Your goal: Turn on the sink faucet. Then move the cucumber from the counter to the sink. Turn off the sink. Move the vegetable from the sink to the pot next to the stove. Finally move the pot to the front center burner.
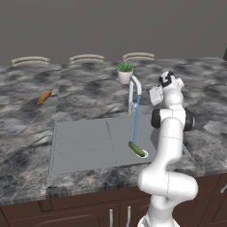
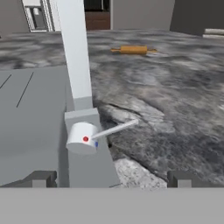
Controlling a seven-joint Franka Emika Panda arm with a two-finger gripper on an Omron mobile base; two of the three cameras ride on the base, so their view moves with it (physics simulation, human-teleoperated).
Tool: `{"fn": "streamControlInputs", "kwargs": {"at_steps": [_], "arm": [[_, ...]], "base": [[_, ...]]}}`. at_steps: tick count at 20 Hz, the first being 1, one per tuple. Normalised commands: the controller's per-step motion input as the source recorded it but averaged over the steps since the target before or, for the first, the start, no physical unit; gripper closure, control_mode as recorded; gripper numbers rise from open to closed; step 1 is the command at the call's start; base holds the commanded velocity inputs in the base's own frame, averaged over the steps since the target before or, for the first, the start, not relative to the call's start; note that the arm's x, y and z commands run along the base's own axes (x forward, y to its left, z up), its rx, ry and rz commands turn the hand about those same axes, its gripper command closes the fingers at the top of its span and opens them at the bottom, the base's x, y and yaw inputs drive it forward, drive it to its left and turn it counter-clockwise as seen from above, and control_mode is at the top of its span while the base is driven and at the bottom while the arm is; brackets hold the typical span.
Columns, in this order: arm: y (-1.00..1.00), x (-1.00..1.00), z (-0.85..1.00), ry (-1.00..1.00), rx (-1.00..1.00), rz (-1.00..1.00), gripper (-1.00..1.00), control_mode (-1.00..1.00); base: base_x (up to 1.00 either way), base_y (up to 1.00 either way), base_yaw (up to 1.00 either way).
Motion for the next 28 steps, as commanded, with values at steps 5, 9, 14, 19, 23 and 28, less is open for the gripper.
{"fn": "streamControlInputs", "kwargs": {"at_steps": [5,9,14,19,23,28], "arm": [[0.36,-0.01,-0.14,0.0,0.0,0.04,-1.0,-1.0],[0.01,-0.05,-0.17,-0.01,0.0,0.07,-1.0,-1.0],[0.0,0.0,-0.18,-0.05,0.0,0.1,-1.0,-1.0],[0.0,-0.01,0.0,-0.04,0.0,0.1,-1.0,-1.0],[0.11,0.0,0.04,0.0,0.0,0.07,-1.0,-1.0],[0.34,0.0,0.09,0.0,0.0,0.02,-1.0,-1.0]], "base": [[0.0,0.0,0.0],[0.0,0.0,0.0],[0.0,0.0,0.0],[0.0,0.0,0.0],[0.0,0.0,0.0],[0.0,0.0,0.0]]}}
